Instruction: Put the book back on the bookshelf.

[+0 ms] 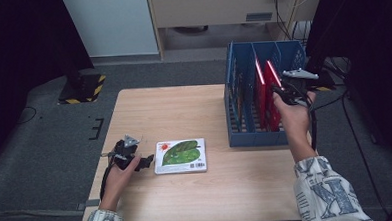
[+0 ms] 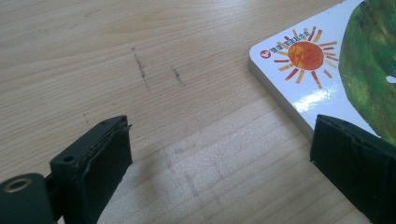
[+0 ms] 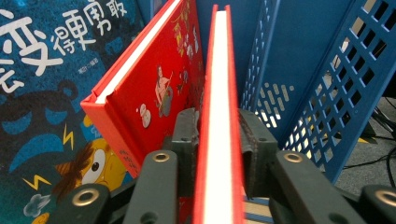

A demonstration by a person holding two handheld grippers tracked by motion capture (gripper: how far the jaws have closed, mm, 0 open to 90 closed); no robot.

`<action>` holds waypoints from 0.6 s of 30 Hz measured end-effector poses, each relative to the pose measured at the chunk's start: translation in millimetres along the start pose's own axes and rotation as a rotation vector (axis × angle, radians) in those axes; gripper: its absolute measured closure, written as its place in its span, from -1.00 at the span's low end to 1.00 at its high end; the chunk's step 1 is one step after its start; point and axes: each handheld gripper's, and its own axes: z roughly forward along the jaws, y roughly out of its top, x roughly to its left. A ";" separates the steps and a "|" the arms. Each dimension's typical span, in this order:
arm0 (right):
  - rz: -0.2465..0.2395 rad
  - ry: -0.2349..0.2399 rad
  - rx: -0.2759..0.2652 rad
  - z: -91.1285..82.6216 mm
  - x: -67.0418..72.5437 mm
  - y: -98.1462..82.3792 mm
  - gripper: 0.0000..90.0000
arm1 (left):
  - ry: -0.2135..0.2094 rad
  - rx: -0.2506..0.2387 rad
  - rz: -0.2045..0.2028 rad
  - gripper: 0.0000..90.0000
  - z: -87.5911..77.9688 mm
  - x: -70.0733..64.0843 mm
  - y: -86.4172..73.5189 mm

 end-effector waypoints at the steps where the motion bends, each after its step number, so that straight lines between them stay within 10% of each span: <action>1: -0.002 0.001 0.002 0.4 0.7 0.1 0.59 | 0.000 -0.001 -0.001 -0.89 -0.1 0.0 0.0; 18: -0.028 -0.032 0.008 3.4 4.6 0.6 0.74 | -0.004 -0.003 -0.002 -0.89 0.2 -0.9 0.4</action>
